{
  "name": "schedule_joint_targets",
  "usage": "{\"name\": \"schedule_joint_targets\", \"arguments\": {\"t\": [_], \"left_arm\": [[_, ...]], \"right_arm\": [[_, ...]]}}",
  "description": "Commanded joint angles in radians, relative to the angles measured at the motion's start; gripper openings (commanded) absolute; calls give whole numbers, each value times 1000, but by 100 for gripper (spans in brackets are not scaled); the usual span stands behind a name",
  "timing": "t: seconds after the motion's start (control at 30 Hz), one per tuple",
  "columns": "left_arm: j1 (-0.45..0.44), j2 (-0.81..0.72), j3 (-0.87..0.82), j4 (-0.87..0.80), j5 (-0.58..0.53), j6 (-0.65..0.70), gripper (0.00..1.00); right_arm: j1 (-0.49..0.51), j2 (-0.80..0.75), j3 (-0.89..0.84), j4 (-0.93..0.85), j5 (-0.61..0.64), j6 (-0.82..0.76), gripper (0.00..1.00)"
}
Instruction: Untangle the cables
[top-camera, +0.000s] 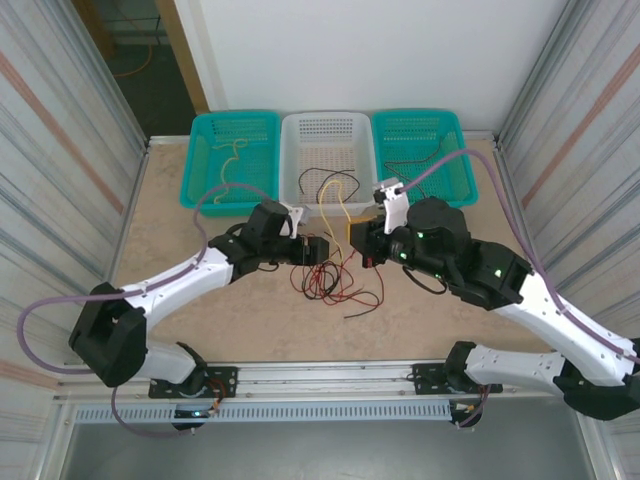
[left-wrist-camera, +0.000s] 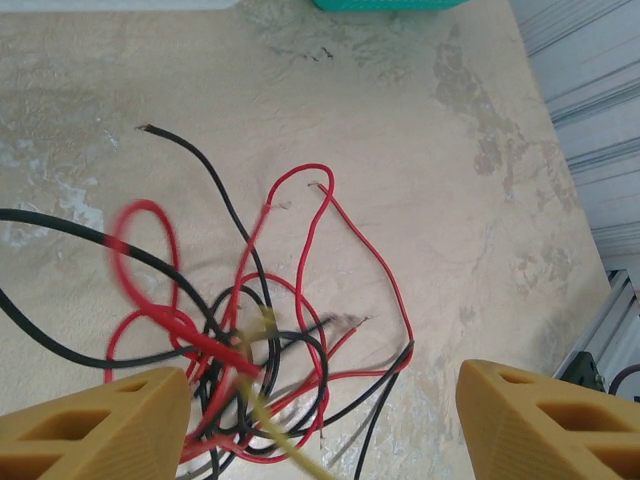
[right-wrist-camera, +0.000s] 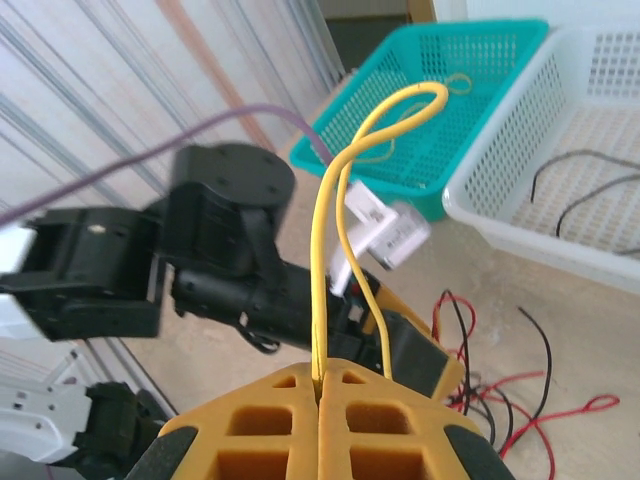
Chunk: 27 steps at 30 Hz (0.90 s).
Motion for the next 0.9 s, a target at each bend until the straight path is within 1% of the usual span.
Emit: {"name": "schedule_joint_targets", "arguments": {"t": [0.0, 0.13, 0.37, 0.5, 0.67, 0.87], "left_arm": [[-4, 0, -22, 29, 5, -34, 71], [-3, -5, -59, 29, -5, -58, 69], [-2, -2, -108, 13, -17, -75, 69], [1, 2, -145, 26, -12, -90, 68], [22, -1, -192, 55, -2, -116, 69], [70, 36, -241, 106, 41, -151, 69]], "right_arm": [[7, -39, 63, 39, 25, -53, 0], [7, -46, 90, 48, 43, -78, 0], [5, -44, 138, 49, 43, -111, 0], [5, -68, 145, 65, 78, -132, 0], [3, -84, 159, 69, 129, -155, 0], [-4, -106, 166, 96, 133, -165, 0]]}}
